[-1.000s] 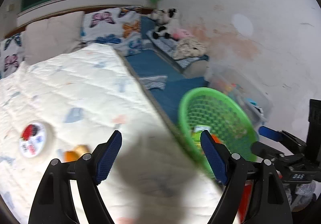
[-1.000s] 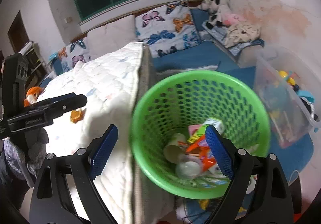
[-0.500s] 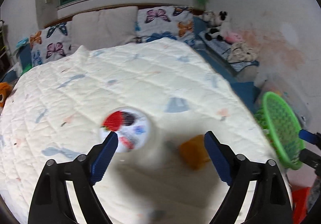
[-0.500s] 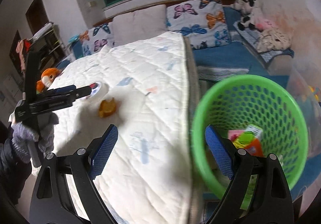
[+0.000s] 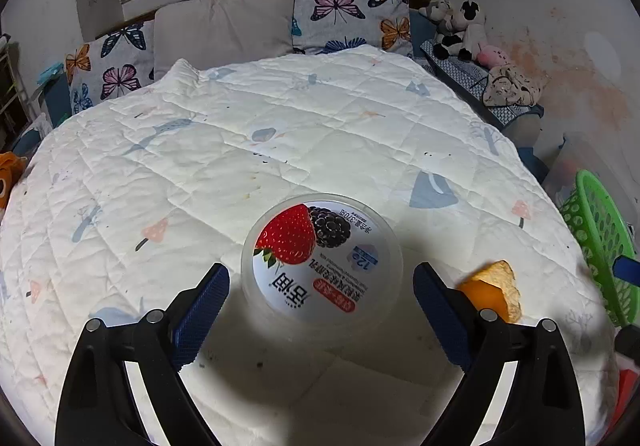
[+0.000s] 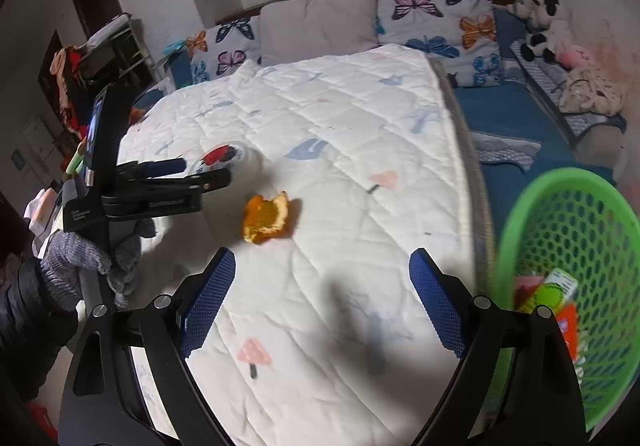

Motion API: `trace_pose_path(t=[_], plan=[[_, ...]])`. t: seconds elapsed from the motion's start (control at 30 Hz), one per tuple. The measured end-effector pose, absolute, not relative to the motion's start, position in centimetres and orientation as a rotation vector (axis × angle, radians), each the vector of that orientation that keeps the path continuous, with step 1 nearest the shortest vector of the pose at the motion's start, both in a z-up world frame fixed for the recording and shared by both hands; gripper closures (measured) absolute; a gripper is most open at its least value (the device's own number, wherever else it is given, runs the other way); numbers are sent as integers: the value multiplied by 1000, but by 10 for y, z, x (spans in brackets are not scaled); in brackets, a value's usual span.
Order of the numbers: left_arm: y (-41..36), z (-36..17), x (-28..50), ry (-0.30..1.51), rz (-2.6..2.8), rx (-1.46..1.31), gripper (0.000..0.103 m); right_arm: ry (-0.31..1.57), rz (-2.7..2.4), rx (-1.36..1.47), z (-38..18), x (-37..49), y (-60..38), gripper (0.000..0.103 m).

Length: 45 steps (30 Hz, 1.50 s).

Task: Collect trash
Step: 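Grasp the berry yogurt cup with the left tool while the right grasps the orange peel, then carry yogurt cup and peel over the green basket and open both tools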

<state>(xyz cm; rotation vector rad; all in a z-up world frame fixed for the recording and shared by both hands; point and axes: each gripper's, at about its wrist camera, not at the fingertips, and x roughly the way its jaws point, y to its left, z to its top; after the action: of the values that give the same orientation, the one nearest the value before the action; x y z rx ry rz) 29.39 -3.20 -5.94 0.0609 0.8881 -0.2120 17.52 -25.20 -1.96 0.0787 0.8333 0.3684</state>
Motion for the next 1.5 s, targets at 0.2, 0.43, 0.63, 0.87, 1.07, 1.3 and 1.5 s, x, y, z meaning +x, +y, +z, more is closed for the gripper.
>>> trace_pose_path(t=[0.2,0.43,0.63,0.87,1.07,1.3,1.5], plan=[[-34,-70,303,900,-225,69,14,866,386,59,-32,188,-233,15],[-27,-67,304,872,-247,42,16,890,388,25,-44,203,-211,16],[-9,-56,302,837,-228,6,16,905,398,7,-55,219,-190,18],[21,-43,301,809,-193,-54,16,914,360,-52,-68,238,-171,24],[27,-36,296,791,-192,-70,16,894,298,-129,-72,242,-165,37],[24,-30,290,778,-200,-69,16,891,298,-81,-67,241,-176,61],[23,-25,284,769,-203,-70,16,878,313,-53,-60,232,-181,68]])
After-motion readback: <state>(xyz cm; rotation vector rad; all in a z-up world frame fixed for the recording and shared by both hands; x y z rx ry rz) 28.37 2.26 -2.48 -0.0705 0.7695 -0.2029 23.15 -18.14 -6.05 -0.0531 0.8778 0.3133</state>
